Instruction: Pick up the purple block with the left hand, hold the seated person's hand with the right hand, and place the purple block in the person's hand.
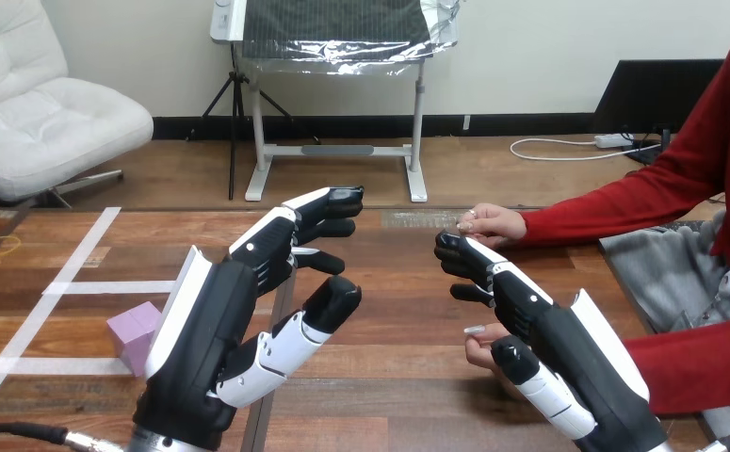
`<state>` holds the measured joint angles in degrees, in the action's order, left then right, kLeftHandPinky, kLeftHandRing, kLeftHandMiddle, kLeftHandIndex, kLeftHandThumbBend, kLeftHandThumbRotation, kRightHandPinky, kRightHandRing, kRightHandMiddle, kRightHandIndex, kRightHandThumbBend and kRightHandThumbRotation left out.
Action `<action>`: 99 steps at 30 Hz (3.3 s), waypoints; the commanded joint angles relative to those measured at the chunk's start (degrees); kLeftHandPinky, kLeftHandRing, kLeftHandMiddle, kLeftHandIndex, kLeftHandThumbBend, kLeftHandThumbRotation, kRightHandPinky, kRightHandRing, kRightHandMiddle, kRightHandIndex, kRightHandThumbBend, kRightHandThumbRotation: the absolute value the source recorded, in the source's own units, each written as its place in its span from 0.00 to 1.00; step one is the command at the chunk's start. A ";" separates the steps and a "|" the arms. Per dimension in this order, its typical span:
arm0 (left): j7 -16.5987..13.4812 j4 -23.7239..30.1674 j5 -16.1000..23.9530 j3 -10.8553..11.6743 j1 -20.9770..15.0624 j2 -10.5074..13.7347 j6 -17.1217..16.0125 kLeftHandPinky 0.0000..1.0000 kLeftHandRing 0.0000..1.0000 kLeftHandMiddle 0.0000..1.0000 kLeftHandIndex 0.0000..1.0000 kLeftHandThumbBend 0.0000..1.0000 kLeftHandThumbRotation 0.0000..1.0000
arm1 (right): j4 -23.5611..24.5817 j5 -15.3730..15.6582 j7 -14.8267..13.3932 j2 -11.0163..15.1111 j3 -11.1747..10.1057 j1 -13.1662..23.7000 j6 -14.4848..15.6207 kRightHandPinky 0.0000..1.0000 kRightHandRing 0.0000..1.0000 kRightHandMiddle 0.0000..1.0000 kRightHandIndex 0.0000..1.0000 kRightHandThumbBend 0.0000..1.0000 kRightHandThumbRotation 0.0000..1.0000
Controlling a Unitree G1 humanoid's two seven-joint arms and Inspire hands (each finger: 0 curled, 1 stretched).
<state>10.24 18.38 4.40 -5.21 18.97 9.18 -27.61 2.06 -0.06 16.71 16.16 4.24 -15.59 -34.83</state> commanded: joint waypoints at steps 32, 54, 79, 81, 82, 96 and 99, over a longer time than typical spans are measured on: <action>-2.17 -10.78 4.02 6.95 -14.08 4.24 2.44 0.60 0.75 0.78 0.79 0.62 0.66 | 2.76 -1.36 0.32 0.21 -1.30 1.76 -0.48 0.86 0.91 0.91 0.91 0.84 1.00; -7.15 -25.75 12.67 8.33 -25.79 10.10 6.02 0.66 0.79 0.82 0.81 0.63 0.63 | 3.66 -1.50 0.26 0.09 -1.39 1.31 0.49 0.87 0.91 0.92 0.91 0.85 1.00; -14.57 -44.48 21.59 5.97 -36.66 15.33 8.78 0.79 0.82 0.83 0.82 0.65 0.62 | 4.05 -1.39 0.39 0.32 -1.92 1.13 0.26 0.88 0.91 0.91 0.91 0.84 1.00; -15.01 -45.81 21.76 5.79 -37.21 15.51 8.47 0.81 0.82 0.83 0.83 0.66 0.62 | 4.05 -1.37 0.41 0.33 -1.93 1.14 0.30 0.88 0.91 0.91 0.91 0.84 1.00; -15.21 -46.51 22.00 5.62 -37.52 15.68 8.54 0.83 0.82 0.83 0.83 0.65 0.62 | 4.02 -1.37 0.40 0.32 -1.94 1.14 0.28 0.89 0.91 0.91 0.91 0.84 1.00; -17.23 -53.11 24.07 3.99 -40.31 16.98 9.37 0.89 0.84 0.85 0.84 0.63 0.62 | 3.87 -1.23 0.37 0.31 -2.04 1.34 0.05 0.88 0.91 0.91 0.90 0.84 1.00; -17.42 -54.40 24.05 3.70 -40.83 17.18 9.47 0.89 0.84 0.85 0.84 0.63 0.62 | 3.76 -1.43 0.40 0.24 -2.03 1.43 -0.08 0.88 0.90 0.91 0.90 0.84 1.00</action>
<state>-5.74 -34.17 27.84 -0.55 -16.57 24.52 -18.17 4.09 -0.26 17.19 16.15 3.52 -16.45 -33.74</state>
